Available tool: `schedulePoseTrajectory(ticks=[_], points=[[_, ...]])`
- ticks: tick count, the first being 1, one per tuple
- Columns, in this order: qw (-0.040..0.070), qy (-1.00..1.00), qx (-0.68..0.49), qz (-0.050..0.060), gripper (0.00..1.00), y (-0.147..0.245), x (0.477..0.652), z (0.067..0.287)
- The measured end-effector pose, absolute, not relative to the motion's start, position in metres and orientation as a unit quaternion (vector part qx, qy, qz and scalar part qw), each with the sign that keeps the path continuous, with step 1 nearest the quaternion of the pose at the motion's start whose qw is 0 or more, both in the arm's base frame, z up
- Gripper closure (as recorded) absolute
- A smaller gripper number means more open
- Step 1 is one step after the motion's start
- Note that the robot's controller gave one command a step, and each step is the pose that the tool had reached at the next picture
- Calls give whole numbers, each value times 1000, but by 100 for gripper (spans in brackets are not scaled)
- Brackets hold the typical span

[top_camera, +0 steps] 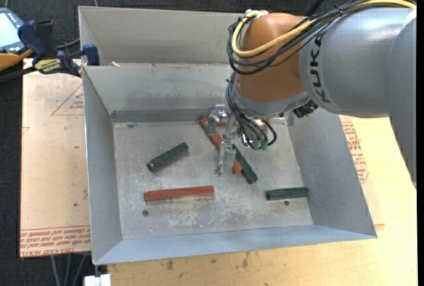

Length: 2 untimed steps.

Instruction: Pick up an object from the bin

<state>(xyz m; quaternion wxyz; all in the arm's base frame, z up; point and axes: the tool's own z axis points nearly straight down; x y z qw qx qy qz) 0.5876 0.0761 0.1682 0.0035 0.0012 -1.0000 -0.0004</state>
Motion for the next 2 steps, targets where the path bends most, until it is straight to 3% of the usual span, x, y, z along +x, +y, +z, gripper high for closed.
schedulePoseTrajectory(ticks=[1,2], points=[[1,-1000,12,-2,0,179,574,69],[-3,-1000,7,-2,100,175,578,74]])
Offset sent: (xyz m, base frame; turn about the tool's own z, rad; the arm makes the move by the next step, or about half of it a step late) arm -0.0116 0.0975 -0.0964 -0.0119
